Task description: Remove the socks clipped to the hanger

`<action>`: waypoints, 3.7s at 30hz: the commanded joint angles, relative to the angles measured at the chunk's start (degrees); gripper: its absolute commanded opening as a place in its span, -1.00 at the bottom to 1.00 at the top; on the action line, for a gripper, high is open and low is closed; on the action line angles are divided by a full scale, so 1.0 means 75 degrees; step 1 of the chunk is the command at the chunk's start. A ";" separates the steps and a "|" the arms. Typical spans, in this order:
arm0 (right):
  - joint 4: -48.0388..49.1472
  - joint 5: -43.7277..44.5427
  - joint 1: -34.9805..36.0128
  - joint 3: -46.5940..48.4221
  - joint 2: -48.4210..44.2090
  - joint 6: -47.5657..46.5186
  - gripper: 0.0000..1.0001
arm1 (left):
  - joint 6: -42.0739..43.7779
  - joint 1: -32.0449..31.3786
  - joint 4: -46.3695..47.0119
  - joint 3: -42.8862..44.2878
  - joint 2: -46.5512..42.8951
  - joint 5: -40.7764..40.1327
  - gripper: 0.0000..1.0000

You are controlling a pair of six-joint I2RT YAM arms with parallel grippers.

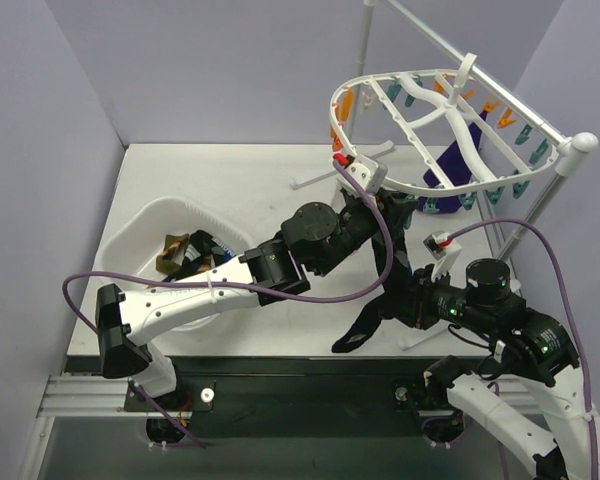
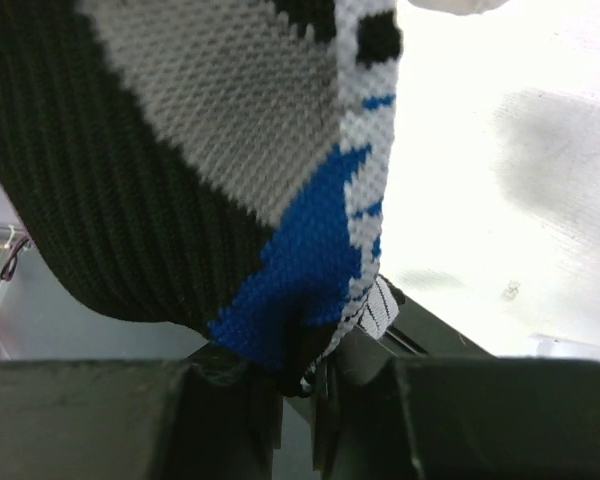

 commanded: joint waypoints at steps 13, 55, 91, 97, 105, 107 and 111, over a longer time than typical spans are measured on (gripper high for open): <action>0.0001 -0.0354 0.0032 -0.0159 0.0038 -0.0217 -1.00 | -0.0144 0.0019 -0.0685 -0.2038 -0.2686 0.1224 0.78; -0.0233 0.0103 0.0032 -0.0300 -0.0209 -0.0088 -1.00 | -0.0379 0.0112 -0.1083 -0.0337 -0.0811 0.1268 0.43; 0.0446 -0.0788 0.0055 -0.0148 -0.0396 0.0650 -0.32 | -0.2405 0.0370 -0.0039 -0.5273 -0.2521 0.3440 -1.00; 0.0435 -0.0319 0.0032 -0.0300 -0.0420 0.0673 0.29 | -0.2827 0.1259 -0.0801 -0.6386 -0.4067 0.2477 -1.00; 0.0435 -0.0178 0.0044 -0.0429 -0.0338 0.0662 0.31 | -0.2395 0.5074 -0.3320 -0.5872 -0.5440 0.3192 -1.00; 0.0435 -0.0143 0.0055 -0.0441 -0.0338 0.0662 0.31 | -0.2032 0.5652 -0.4009 -0.5392 -0.5664 0.2947 -1.00; 0.0435 -0.0108 0.0044 -0.0417 -0.0268 0.0650 0.31 | -0.1598 0.7001 -0.4785 -0.4712 -0.5653 0.2876 -1.00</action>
